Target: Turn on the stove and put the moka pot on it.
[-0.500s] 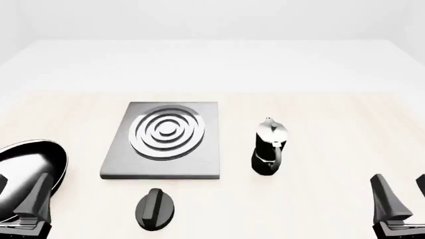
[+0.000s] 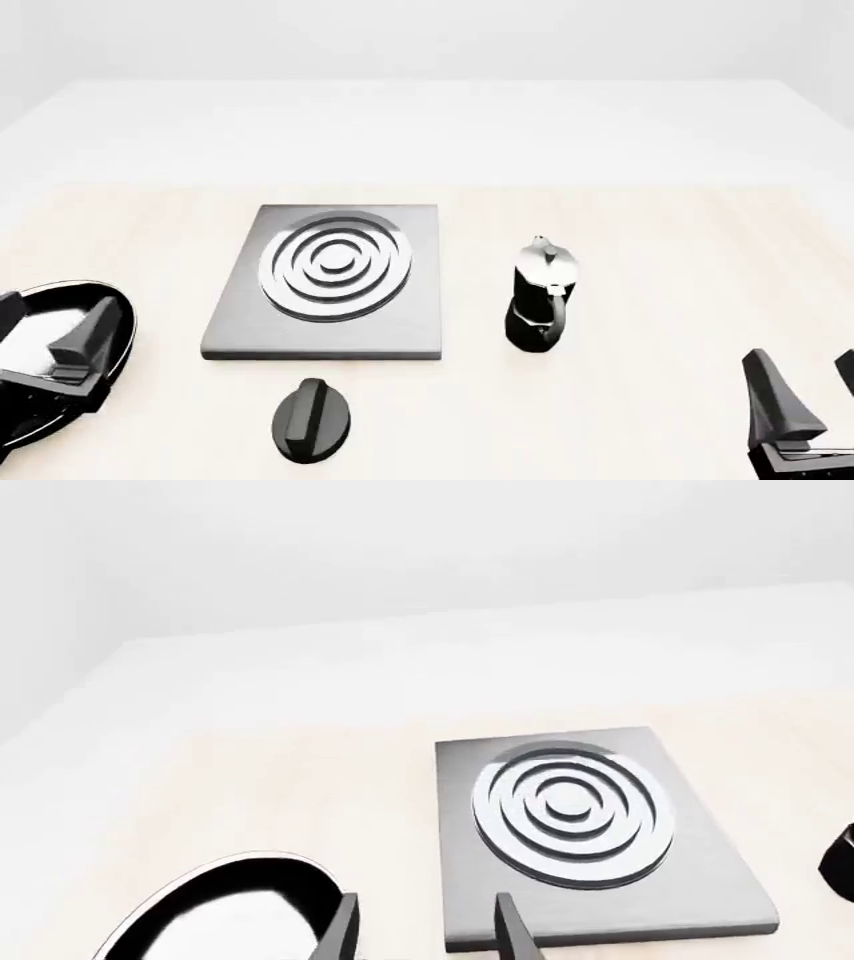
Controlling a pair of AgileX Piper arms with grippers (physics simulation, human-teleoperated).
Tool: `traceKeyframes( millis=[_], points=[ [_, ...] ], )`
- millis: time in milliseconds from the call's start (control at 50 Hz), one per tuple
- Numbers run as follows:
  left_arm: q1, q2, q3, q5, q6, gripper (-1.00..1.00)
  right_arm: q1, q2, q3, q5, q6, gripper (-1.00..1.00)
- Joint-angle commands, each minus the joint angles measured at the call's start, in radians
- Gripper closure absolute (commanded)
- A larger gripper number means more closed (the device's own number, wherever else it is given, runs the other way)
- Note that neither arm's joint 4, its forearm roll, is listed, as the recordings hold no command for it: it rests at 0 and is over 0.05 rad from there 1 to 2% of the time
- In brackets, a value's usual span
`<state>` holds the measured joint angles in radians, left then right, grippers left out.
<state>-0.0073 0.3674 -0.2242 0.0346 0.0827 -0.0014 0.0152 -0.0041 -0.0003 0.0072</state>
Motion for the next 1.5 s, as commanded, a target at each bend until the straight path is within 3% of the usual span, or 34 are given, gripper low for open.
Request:
traceKeyframes(
  millis=[20,140,260,480,520,640,720,1060,1200,1220,1360,1500],
  points=[
    [-0.046,0.178,-0.175,0.123,-0.020,-1.00,-0.005,0.001,0.001,0.002,-0.002,-1.00],
    [-0.101,0.250,-0.261,0.203,-0.035,-1.00,-0.002,0.012,0.002,-0.006,-0.006,-1.00],
    [-0.152,0.280,-0.344,0.286,0.026,-1.00,-0.008,0.021,0.002,-0.011,-0.018,-1.00],
    [-0.240,0.365,-0.434,0.373,0.034,-1.00,-0.011,0.053,0.003,-0.034,-0.033,-1.00],
    [-0.261,0.415,-0.449,0.386,-0.012,-1.00,-0.010,0.064,0.003,-0.040,-0.031,-1.00],
    [-0.313,0.495,-0.496,0.422,-0.037,-1.00,-0.013,0.068,0.003,-0.042,-0.032,-1.00],
    [-0.316,0.508,-0.528,0.441,0.014,-1.00,-0.013,0.069,0.003,-0.044,-0.033,-1.00],
    [-0.433,0.617,-0.588,0.501,-0.144,-1.00,-0.012,0.064,0.003,-0.040,-0.017,-1.00],
    [-0.463,0.653,-0.556,0.475,-0.194,-1.00,-0.011,0.069,0.003,-0.045,-0.014,-1.00],
    [-0.488,0.664,-0.543,0.470,-0.239,-1.00,-0.011,0.071,0.003,-0.046,-0.012,-1.00],
    [-0.502,0.686,-0.531,0.453,-0.262,-1.00,-0.012,0.076,0.003,-0.049,-0.003,-1.00],
    [-0.500,0.715,-0.507,0.424,-0.236,-1.00,-0.008,0.084,0.003,-0.056,-0.004,-1.00]
  ],
)
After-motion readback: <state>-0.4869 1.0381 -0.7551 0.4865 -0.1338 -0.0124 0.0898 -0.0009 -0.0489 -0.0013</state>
